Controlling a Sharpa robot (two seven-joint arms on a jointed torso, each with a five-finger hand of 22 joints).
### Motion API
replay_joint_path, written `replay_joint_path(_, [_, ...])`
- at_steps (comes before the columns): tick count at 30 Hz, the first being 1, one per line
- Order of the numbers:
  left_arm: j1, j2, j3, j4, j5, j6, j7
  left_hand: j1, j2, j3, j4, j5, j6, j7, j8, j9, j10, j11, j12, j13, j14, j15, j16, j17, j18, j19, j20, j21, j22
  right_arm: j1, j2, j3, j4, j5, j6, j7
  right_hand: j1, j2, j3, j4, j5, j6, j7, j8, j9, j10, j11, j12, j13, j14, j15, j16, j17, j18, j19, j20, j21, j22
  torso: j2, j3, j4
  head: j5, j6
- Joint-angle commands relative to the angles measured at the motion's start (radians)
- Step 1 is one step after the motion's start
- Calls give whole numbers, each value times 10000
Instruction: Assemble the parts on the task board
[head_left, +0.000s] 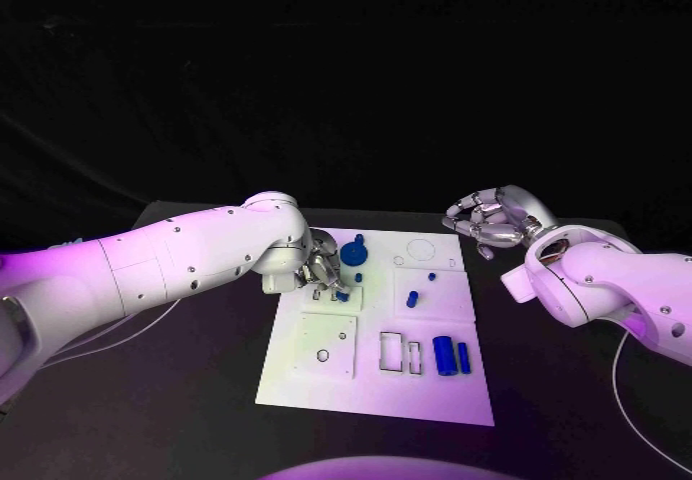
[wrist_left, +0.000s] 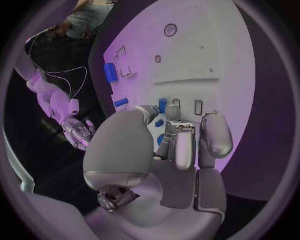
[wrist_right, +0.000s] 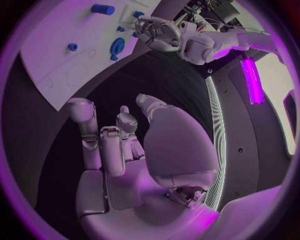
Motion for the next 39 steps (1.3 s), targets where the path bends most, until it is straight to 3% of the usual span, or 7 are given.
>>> replay_joint_path(1, [8,-30,2,37,256,73,235,-221,-234,2079,-1834,120,-6,13,106,442,84,19,-46,-21,635,5,-17,1205,-105,38,5,59,24,-7,1,3,3,-27,-10,47,-78,27,3,51,39,-73,10,57,16,83,0,55,15,591,-51,-60,870,171,27,-38,-35,-11,-3,0,1,15,13])
replay_joint_path(5, [7,-130,5,128,370,-83,367,-422,-381,2425,-2134,322,66,16,156,539,144,9,2,22,628,-2,-44,1163,-106,39,0,71,39,-8,-5,3,7,6,-30,63,-78,27,3,51,39,-73,10,57,16,83,0,55,15,591,-51,-60,870,171,27,-38,-35,-11,3,1,5,18,27])
replay_joint_path(13, [5,-476,61,475,470,-559,576,-846,-602,2701,-2503,1350,279,-22,178,667,369,-31,192,228,614,-43,-104,1065,-121,79,-33,135,154,-10,-35,3,23,53,-71,87,-78,27,3,51,39,-73,10,57,16,83,0,55,15,591,-51,-60,870,171,27,-38,-35,-11,5,2,29,28,28])
replay_joint_path(16, [0,-585,69,578,420,-727,581,-913,-636,2715,-2566,1548,334,-41,181,691,468,-50,292,354,607,-60,-127,1020,-130,99,-44,161,205,-10,-45,3,27,63,-80,94,-96,33,-7,77,41,-74,8,70,18,91,0,63,17,592,-51,-60,872,170,32,-38,-37,-8,7,5,32,39,22])
replay_joint_path(27, [-123,-865,71,939,-455,-1632,585,-1054,-774,2775,-2739,2073,538,-108,182,740,762,-116,557,690,639,-121,-91,1085,-162,193,-102,266,406,-12,-68,3,32,84,-104,124,-131,53,-22,131,54,-78,6,93,19,98,-2,70,12,592,-52,-65,865,170,40,-38,-45,-9,4,-3,3,62,6])
replay_joint_path(39, [-338,-852,30,977,-1052,-1879,501,-1150,-848,2797,-2794,2427,650,-146,169,762,924,-153,693,877,647,-156,-85,1088,-155,201,-145,266,385,-23,-60,3,21,61,-95,131,-134,55,-25,140,61,-83,4,97,18,93,-3,67,3,593,-53,-64,868,173,34,-38,-64,-25,17,-9,12,90,-5])
